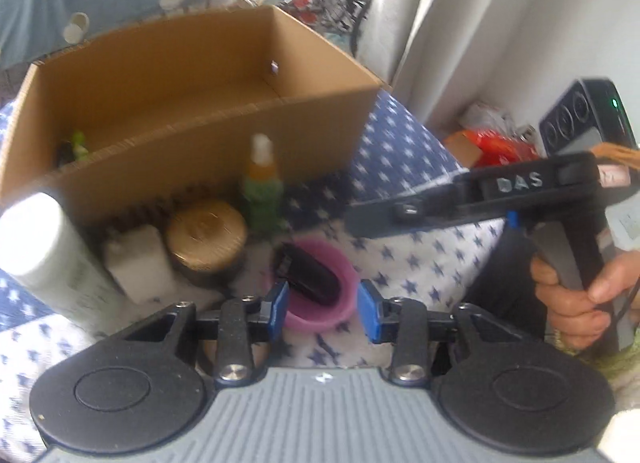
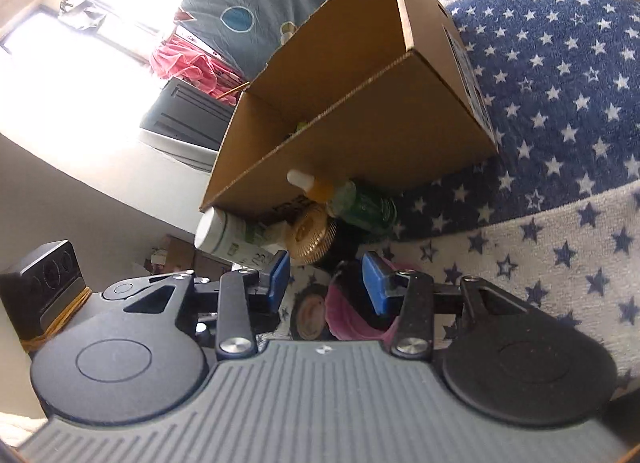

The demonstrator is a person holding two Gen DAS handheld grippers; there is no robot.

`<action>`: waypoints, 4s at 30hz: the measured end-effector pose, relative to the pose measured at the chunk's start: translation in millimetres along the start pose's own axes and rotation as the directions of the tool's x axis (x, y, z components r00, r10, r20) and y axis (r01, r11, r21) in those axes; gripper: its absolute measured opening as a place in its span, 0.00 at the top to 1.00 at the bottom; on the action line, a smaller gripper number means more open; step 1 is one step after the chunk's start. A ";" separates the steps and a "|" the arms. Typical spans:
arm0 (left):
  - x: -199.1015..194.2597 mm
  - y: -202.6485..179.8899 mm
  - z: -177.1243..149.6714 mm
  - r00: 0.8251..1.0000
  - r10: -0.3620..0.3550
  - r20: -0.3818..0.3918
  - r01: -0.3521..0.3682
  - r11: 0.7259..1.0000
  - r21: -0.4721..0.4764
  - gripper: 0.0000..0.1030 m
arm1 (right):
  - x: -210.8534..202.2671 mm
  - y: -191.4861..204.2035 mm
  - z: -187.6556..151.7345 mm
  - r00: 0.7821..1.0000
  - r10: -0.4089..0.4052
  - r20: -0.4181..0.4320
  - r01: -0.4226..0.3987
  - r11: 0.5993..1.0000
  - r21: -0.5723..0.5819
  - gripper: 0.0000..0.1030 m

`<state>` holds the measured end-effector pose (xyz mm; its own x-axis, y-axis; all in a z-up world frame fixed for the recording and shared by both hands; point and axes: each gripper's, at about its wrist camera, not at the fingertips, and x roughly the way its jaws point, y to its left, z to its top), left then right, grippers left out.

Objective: Organize rigid objects
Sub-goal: 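Grasp the black object inside the pink bowl with the right gripper, then lower the black object into the box and open the right gripper, then grasp the rim of the pink bowl with the right gripper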

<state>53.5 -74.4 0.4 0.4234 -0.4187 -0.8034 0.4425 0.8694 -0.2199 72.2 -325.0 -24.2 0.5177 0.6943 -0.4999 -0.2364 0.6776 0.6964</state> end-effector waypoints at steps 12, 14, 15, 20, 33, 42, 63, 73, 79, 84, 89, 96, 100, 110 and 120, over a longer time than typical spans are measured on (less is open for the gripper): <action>39.6 -3.9 -1.8 0.998 0.036 -0.045 -0.036 0.999 0.002 0.68 | 42.6 23.5 -17.8 0.986 -0.161 -0.044 0.146 0.962 -0.232 0.62; 42.8 -3.0 -1.7 0.998 0.037 -0.044 -0.037 0.999 0.001 0.68 | 47.7 22.1 -17.3 0.985 -0.163 -0.055 0.146 0.962 -0.232 0.63; 46.1 -2.4 -0.6 0.998 0.037 -0.044 -0.037 0.999 0.001 0.68 | 48.8 21.1 -17.2 0.985 -0.161 -0.062 0.143 0.963 -0.228 0.63; 49.6 -1.6 0.3 0.998 0.046 -0.035 -0.045 0.999 0.010 0.67 | 55.5 18.7 -16.0 0.983 -0.167 -0.080 0.145 0.962 -0.231 0.63; 48.3 -0.5 -1.0 0.998 0.057 -0.038 -0.057 0.998 0.001 0.53 | 48.8 6.1 -9.2 0.990 -0.039 -0.132 0.023 0.992 -0.123 0.72; 46.8 -5.0 -2.9 0.997 0.069 -0.019 -0.068 0.998 0.012 0.58 | 50.5 3.8 -11.1 0.990 -0.011 -0.137 -0.002 0.995 -0.096 0.76; -40.7 -17.0 11.9 0.976 0.111 0.188 -0.128 0.989 0.077 0.74 | 13.0 65.2 -1.1 1.000 -0.023 -0.002 0.022 0.977 -0.214 0.85; -70.0 33.2 74.0 0.943 0.230 0.240 -0.237 0.972 0.001 0.74 | 40.9 138.4 71.8 0.998 0.064 0.029 -0.050 0.937 -0.347 0.85; -38.1 106.7 108.7 0.973 0.217 0.075 -0.208 0.972 -0.111 0.73 | 123.9 131.9 141.9 0.983 0.016 -0.180 -0.057 0.974 -0.221 0.85; -8.8 139.0 118.3 0.962 0.271 -0.012 -0.270 0.955 -0.123 0.72 | 186.4 117.2 172.5 0.944 -0.036 -0.328 -0.005 0.992 -0.123 0.85; 0.0 146.6 120.6 0.953 0.301 -0.030 -0.302 0.947 -0.112 0.68 | 229.7 108.6 176.3 0.910 -0.084 -0.405 0.052 0.995 -0.088 0.83; -11.6 144.5 119.0 0.953 0.302 0.006 -0.299 0.945 -0.130 0.59 | 230.7 96.6 176.3 0.910 -0.062 -0.410 0.054 0.998 -0.032 0.77; -32.1 131.8 113.6 0.955 0.292 0.051 -0.283 0.950 -0.132 0.55 | 194.6 97.7 173.7 0.936 -0.021 -0.352 0.010 0.999 -0.033 0.72; -97.1 63.9 74.4 0.939 0.240 0.245 -0.234 0.971 -0.057 0.41 | 27.5 85.8 113.9 0.992 0.096 -0.083 -0.102 0.991 -0.081 0.68; -61.6 13.2 11.5 0.983 0.095 0.156 -0.101 0.994 0.030 0.37 | -18.6 42.9 -6.7 0.993 -0.012 0.115 0.019 0.998 -0.059 0.66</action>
<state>42.4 -40.2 53.4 0.5820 -0.3700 -0.7242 0.4212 0.8989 -0.1207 46.9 -307.2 11.5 0.6115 0.6538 -0.4457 -0.2749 0.7037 0.6552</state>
